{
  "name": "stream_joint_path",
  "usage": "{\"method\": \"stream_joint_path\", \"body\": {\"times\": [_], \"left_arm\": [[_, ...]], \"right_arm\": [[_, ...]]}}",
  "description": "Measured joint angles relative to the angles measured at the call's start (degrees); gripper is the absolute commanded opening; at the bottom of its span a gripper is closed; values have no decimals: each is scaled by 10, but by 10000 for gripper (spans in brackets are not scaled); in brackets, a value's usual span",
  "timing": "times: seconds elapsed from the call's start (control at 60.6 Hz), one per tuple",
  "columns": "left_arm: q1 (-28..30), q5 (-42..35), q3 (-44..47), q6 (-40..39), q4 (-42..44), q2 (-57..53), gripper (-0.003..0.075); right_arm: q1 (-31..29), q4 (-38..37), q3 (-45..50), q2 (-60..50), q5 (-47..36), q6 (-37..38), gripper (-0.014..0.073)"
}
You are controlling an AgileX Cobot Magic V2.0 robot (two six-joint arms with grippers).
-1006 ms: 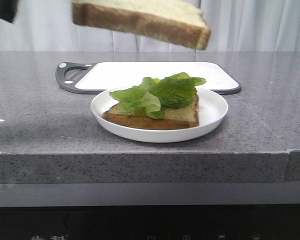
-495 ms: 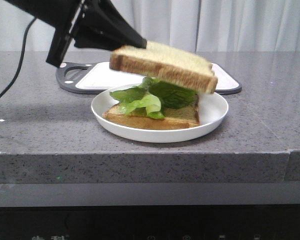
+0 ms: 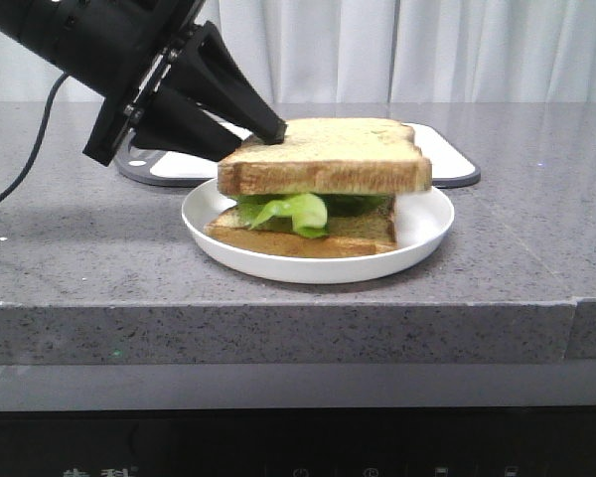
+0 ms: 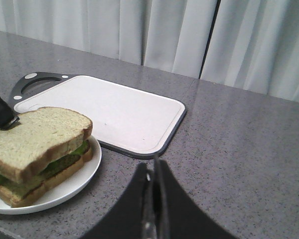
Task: Left arm grabs bread, right arm adds lettuce
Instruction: 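Lower the held bread slice with the left gripper onto the lettuce, then open the left gripper and withdraw it from the sandwich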
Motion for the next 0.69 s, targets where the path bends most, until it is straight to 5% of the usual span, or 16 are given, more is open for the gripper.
{"method": "stream_joint_path", "body": {"times": [0.132,0.396,0.511,0.693], "left_arm": [[3,3,0,0,2,0,495],[66,25,0,5,6,-45,488],[101,30,0,11,9,-86,370],[131,35,2,14,34,-142,74]], "right_arm": [[0,0,0,0,0,0,-58],[0,0,0,0,0,0,-58],[0,0,0,0,0,0,-58],[0,0,0,0,0,0,-58]]}}
